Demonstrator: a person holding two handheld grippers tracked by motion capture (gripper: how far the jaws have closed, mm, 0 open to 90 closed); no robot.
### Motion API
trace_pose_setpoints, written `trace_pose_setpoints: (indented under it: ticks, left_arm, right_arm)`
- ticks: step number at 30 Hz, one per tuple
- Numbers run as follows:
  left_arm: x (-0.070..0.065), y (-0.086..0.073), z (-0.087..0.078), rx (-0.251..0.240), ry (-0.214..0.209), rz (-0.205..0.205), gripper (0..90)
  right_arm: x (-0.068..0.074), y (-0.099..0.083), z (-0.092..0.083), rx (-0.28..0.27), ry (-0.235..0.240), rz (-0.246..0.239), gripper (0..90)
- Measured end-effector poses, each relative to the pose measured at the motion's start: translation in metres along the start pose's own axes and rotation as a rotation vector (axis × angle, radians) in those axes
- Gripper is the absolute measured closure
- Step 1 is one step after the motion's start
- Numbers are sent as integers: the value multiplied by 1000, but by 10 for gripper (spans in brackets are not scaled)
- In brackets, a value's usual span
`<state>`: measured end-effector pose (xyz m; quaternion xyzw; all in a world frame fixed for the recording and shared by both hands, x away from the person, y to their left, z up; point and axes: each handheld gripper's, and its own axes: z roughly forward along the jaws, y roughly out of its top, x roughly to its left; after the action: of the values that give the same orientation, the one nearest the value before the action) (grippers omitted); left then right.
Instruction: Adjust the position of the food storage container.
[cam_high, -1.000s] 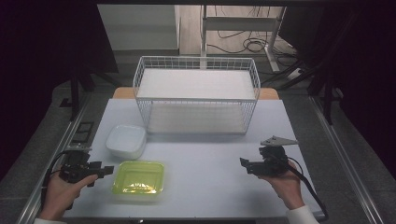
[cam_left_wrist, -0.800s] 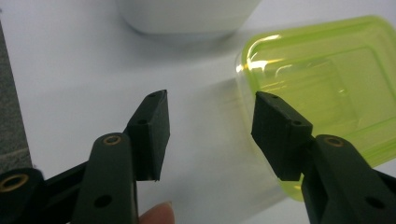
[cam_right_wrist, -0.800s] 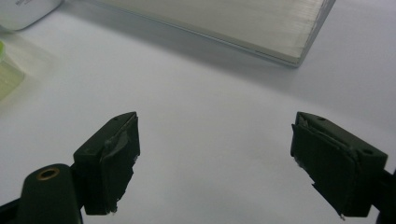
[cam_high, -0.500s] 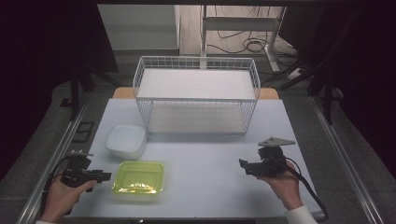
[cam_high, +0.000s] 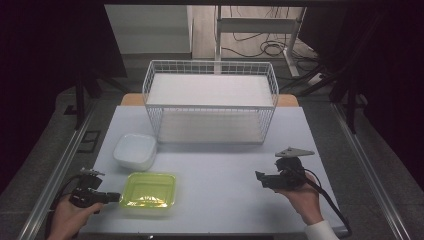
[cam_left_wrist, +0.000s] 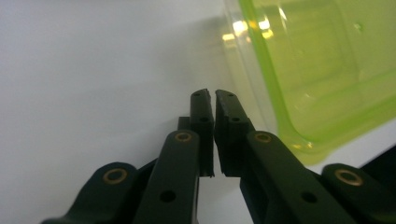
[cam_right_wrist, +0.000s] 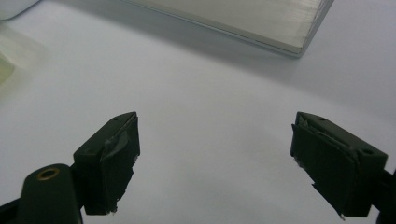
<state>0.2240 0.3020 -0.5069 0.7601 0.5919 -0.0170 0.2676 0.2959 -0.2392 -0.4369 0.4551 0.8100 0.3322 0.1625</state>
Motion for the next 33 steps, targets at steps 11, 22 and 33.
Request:
trace_pose_setpoints:
  ticks: [11, 22, 33]
  left_arm:
    - [-12, 1, 7, 10, -20, 13, 891]
    - [-36, 19, 23, 31, -50, 69, 891]
    - [-49, 33, 34, 35, -55, 96, 895]
  right_arm:
    - [-2, -1, 2, 7, -2, 6, 154]
    - [-1, -2, 3, 10, 0, 7, 154]
    - [-2, -2, 1, 9, 1, 6, 154]
